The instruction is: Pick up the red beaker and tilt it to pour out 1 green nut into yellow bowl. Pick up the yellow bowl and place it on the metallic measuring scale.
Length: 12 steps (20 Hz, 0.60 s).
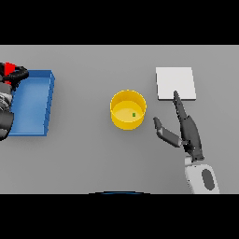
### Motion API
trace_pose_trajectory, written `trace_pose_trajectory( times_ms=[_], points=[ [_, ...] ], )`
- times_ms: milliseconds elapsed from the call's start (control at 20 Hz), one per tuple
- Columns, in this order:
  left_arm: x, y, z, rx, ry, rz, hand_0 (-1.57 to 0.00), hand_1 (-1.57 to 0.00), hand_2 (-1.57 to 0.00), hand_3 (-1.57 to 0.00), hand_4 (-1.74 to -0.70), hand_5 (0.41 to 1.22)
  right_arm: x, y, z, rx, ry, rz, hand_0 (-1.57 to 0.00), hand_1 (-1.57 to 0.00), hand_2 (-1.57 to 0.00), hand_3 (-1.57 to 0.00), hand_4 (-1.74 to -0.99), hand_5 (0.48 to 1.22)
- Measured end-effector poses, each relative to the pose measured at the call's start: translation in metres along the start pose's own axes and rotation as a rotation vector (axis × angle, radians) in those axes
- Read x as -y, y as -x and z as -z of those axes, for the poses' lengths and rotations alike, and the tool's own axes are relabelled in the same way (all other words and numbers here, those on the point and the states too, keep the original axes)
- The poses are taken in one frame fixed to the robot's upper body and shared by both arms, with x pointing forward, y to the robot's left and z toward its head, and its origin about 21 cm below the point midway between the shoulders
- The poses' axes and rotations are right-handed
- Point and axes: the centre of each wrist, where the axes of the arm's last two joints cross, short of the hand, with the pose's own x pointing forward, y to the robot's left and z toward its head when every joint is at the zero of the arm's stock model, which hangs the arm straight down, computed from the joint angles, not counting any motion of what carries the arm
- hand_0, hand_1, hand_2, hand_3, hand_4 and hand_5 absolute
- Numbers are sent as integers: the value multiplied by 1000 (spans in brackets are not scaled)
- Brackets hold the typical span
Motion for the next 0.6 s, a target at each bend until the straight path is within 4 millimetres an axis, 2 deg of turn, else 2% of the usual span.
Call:
trace_pose_trajectory(
  times_ms=[100, 150, 250, 400, 500, 600],
  points=[
    [-6, 12, -15, 69, 83, 33, -1003, -883, -839, -707, -933, 697, 3, 1, -1, 5, 2, -10, 1, 1, 1, 1, -1162, 671],
    [-9, 14, -20, 75, 115, 44, -802, -706, -671, -565, -870, 682, 6, 0, 1, 9, 2, -6, 1, 1, 1, 1, -1156, 673],
    [-15, 20, -32, 74, 150, 63, -513, -452, -429, -361, -785, 656, 11, 2, -1, 8, 2, -3, 1, 1, 1, 1, -1147, 680],
    [-11, 23, -38, 95, 146, 148, -262, -231, -219, -185, -741, 648, 11, 2, -2, 17, -13, -1, 1, 1, 1, 1, -1156, 690],
    [-4, 24, -36, 100, 133, 160, -167, -147, -140, -118, -724, 647, 9, -1, -3, 20, -10, -10, 1, 1, 1, 1, -1164, 688],
    [-6, 23, -34, 116, 102, 148, -107, -94, -89, -75, -708, 647, 9, -1, -3, 12, -5, -16, 1, 1, 1, 1, -1176, 688]
  ],
)
